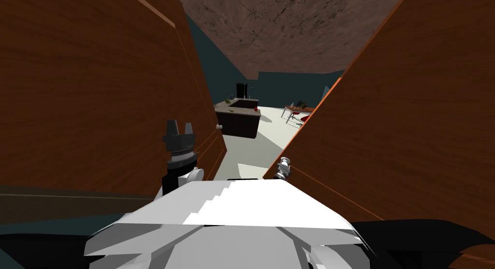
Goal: Push the door open
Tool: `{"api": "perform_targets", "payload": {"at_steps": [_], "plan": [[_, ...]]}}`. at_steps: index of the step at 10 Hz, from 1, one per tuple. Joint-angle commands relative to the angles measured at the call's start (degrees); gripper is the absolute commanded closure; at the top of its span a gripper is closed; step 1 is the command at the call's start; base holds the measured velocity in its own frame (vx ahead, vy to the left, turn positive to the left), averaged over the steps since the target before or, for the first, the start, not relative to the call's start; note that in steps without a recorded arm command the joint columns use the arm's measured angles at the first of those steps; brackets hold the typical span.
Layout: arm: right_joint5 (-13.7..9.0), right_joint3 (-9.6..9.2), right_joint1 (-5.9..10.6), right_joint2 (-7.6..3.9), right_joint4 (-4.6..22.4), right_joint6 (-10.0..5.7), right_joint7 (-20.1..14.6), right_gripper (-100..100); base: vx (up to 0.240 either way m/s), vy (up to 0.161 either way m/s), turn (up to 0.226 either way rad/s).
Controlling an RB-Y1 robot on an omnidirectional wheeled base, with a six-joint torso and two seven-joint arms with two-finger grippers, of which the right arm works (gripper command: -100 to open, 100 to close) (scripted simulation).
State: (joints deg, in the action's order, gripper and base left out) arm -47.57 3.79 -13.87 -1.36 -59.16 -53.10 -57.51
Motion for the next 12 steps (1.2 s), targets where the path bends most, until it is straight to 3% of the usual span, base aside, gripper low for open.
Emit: {"api": "perform_targets", "payload": {"at_steps": [1, 7, 12], "plan": [[-0.33, 0.53, 0.01, -0.48, -0.43, -0.08, 0.12, 100, 0.142, -0.047, -0.029], [-2.76, 3.55, 0.04, -1.8, -0.32, -0.66, 0.58, 100, 0.201, -0.082, -0.032], [-5.17, 6.52, 0.06, -1.87, -0.21, -1.24, 1.04, 100, 0.192, -0.116, -0.044]]}}
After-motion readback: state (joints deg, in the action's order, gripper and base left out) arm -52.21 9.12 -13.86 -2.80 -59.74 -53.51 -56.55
